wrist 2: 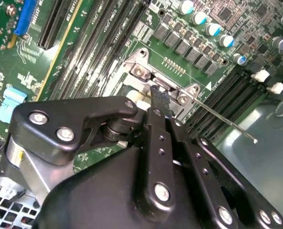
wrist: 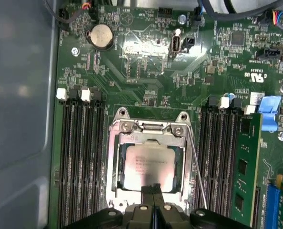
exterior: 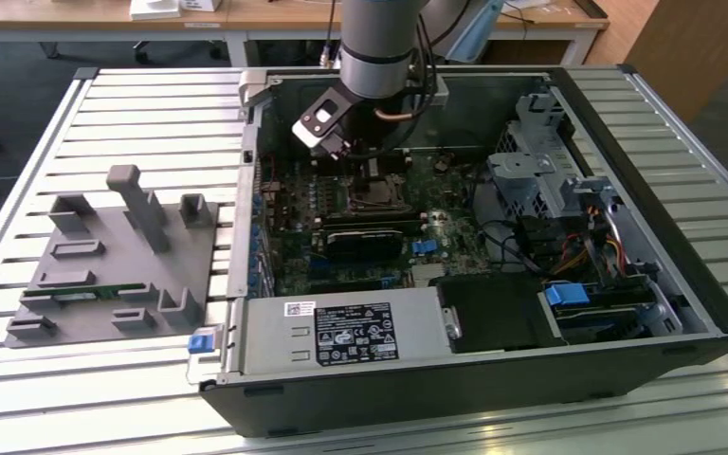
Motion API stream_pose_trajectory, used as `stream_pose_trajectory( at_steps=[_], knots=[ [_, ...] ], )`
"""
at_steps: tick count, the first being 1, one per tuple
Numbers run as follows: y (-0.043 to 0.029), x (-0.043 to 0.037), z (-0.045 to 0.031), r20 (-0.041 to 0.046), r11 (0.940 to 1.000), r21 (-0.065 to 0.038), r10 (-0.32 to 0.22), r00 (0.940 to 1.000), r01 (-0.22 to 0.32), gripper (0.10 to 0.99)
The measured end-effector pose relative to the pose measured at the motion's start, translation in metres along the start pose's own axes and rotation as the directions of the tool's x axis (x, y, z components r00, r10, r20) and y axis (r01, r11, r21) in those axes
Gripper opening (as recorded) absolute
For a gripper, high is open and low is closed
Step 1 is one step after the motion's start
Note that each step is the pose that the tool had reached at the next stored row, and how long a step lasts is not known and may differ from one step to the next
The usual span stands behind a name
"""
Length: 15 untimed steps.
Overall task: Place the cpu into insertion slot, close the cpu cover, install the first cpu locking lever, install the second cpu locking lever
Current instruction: 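Close the cpu cover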
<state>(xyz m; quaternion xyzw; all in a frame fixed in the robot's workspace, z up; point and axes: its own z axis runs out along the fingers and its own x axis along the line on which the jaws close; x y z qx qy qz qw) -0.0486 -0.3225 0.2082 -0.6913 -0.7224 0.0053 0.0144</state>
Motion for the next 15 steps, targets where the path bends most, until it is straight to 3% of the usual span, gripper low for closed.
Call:
stream_pose_trajectory(
  at_steps=[15],
  knots=[
    [0.0174,-0.0008,-0.0005,0.0003,1.0000,0.000,0.000,1.0000,0.000,0.106]
  ],
)
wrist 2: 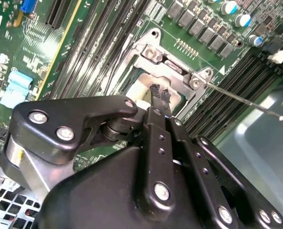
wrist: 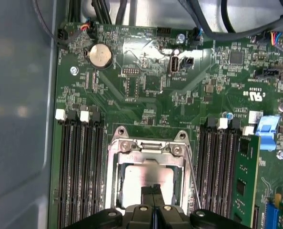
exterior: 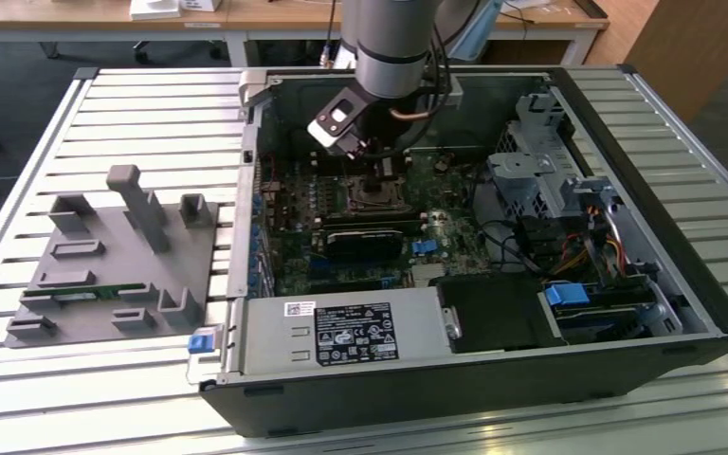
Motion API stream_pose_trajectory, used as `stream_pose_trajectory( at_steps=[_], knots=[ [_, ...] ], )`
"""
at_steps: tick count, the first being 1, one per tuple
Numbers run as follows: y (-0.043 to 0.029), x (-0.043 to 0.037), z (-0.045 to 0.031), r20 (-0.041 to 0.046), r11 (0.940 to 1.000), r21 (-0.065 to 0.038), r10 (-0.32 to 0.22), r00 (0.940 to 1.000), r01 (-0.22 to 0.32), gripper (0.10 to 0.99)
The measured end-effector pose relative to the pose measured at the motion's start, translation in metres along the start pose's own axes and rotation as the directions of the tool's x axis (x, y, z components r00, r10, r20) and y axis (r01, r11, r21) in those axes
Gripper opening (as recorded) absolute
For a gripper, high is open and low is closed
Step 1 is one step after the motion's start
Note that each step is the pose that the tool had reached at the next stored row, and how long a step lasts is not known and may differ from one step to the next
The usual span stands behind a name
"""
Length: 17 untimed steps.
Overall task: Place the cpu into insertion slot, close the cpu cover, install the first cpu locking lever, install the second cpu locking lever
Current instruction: 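Close the cpu cover, then install the first cpu locking lever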
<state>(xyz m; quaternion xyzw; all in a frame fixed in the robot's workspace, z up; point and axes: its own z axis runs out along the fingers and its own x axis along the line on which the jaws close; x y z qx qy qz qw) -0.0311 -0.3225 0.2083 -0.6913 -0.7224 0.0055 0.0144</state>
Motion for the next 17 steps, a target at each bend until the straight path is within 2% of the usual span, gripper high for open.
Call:
stream_pose_trajectory(
  at_steps=[17],
  knots=[
    [0.0009,0.0000,-0.0017,0.0000,1.0000,0.000,0.000,1.0000,0.000,0.106]
  ],
)
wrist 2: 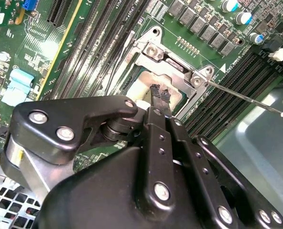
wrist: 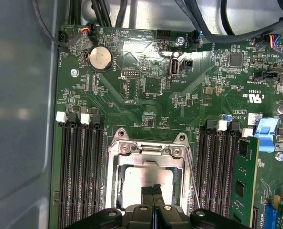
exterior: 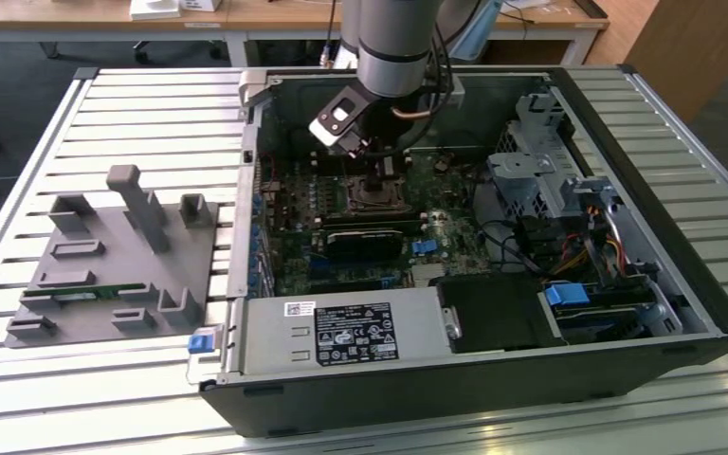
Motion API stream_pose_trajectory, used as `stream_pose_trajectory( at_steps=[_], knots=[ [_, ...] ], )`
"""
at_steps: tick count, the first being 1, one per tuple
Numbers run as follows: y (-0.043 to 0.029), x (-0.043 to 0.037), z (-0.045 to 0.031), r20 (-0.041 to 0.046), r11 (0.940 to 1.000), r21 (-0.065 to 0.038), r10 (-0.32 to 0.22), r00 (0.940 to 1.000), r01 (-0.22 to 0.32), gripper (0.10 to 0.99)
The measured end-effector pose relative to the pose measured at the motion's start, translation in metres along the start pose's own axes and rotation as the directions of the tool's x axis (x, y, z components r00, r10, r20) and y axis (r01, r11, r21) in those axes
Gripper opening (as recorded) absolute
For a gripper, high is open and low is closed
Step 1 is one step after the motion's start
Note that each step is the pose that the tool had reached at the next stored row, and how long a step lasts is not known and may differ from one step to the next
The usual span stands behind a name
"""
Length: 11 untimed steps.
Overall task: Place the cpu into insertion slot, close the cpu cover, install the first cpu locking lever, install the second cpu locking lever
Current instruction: 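Install the first cpu locking lever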
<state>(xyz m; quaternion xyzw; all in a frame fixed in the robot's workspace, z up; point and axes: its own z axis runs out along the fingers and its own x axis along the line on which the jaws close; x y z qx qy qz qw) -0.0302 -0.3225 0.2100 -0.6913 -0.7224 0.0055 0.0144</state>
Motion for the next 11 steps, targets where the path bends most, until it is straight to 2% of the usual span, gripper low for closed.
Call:
stream_pose_trajectory(
  at_steps=[11],
  knots=[
    [-0.0001,0.0001,-0.0033,-0.0002,1.0000,0.000,0.000,1.0000,0.000,0.106]
  ],
)
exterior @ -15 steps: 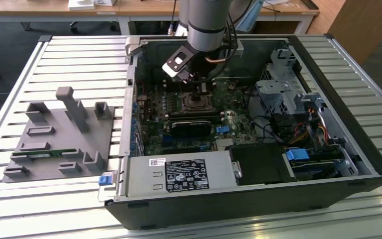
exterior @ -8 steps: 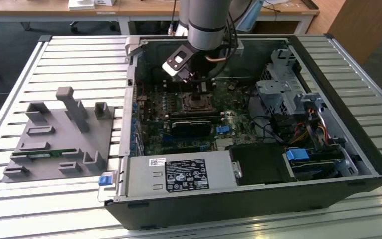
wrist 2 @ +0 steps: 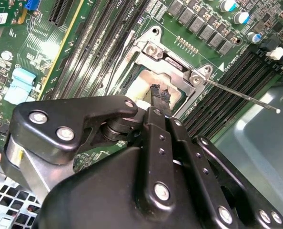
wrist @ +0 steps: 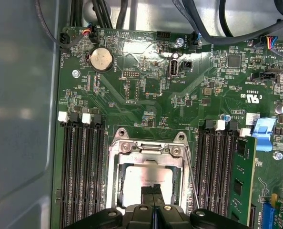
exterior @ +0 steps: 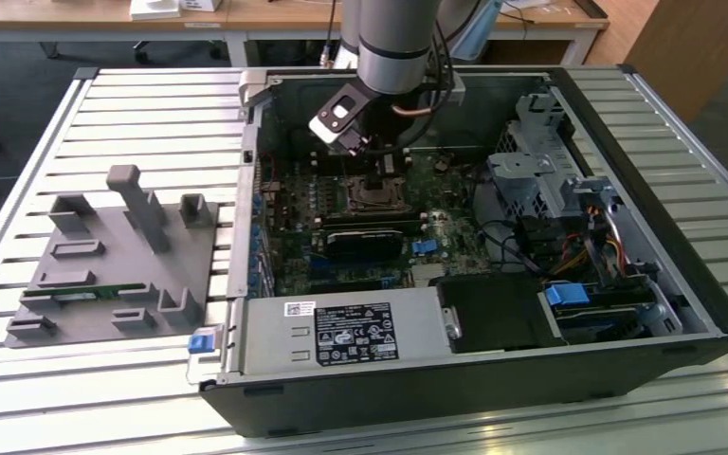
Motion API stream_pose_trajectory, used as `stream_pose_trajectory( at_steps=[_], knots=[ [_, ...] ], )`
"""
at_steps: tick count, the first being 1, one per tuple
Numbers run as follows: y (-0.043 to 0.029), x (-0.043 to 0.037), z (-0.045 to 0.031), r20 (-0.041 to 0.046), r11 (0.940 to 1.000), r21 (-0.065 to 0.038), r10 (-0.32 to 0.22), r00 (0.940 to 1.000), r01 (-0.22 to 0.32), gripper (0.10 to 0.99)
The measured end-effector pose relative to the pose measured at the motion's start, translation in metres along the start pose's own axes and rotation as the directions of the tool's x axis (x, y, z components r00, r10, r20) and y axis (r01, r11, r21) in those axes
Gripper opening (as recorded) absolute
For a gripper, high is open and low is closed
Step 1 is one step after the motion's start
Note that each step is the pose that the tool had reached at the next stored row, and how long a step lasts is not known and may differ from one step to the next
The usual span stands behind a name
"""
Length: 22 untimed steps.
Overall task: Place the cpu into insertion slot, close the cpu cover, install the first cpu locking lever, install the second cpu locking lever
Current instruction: 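Install the first cpu locking lever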
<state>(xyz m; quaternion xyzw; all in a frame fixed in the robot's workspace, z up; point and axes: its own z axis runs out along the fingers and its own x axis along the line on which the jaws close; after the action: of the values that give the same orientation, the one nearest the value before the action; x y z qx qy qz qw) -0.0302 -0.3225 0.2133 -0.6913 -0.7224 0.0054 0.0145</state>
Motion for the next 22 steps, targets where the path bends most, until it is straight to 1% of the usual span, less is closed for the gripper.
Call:
stream_pose_trajectory(
  at_steps=[3,4,22],
  knots=[
    [0.0000,0.0000,-0.0011,0.0001,1.0000,0.000,0.000,1.0000,0.000,0.106],
    [-0.0001,0.0000,-0.0033,0.0001,1.0000,0.000,0.000,1.0000,0.000,0.106],
    [-0.0002,0.0001,-0.0073,0.0000,1.0000,0.000,0.000,1.0000,0.000,0.106]
  ],
)
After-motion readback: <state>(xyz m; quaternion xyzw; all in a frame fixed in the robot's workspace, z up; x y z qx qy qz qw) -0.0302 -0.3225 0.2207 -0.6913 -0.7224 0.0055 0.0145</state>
